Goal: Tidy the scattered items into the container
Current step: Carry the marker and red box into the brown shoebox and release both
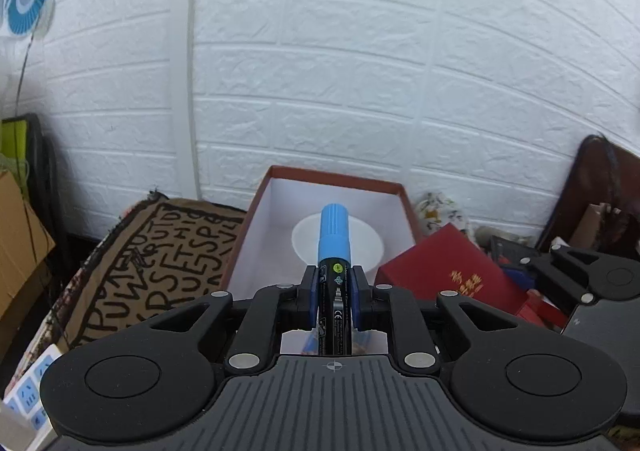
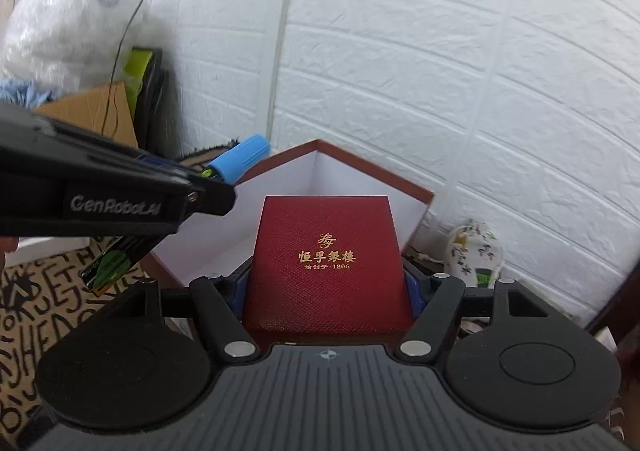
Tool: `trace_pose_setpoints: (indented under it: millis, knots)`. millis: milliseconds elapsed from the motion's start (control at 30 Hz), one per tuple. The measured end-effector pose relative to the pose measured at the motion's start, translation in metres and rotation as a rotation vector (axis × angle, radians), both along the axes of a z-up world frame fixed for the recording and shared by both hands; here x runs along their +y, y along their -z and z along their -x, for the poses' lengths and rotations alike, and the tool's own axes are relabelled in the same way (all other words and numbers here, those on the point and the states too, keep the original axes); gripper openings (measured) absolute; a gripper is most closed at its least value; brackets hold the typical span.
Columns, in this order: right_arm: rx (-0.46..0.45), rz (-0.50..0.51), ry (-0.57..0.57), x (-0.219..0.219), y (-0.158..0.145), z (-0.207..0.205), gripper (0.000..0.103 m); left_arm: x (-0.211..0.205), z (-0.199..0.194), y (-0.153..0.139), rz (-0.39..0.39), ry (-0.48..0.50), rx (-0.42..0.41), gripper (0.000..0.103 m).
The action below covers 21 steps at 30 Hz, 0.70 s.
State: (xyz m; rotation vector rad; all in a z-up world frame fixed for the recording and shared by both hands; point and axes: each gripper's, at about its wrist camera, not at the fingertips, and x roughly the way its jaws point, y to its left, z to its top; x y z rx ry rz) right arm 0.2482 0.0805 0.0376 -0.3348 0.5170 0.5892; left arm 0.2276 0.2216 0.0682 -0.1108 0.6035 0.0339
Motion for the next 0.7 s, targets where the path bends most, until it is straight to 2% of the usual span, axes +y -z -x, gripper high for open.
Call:
trace_pose_setpoints:
  millis: [200, 433, 567, 700]
  knots:
    - [0.082, 0.087, -0.044, 0.032, 0.024, -0.039, 0.074, 0.022, -0.044, 0.018, -0.003, 0.011, 0.089, 0.012]
    - [0.148, 0.193, -0.079, 0.060, 0.041, -0.065, 0.075, 0.021, -0.074, 0.045, -0.008, 0.041, 0.155, 0.013]
    - [0.158, 0.237, -0.093, 0.070, 0.051, -0.073, 0.075, 0.026, -0.083, 0.055, -0.003, 0.036, 0.174, 0.013]
    - [0.156, 0.234, -0.092, 0.075, 0.050, -0.081, 0.075, 0.033, -0.090, 0.060, 0.000, 0.024, 0.188, 0.013]
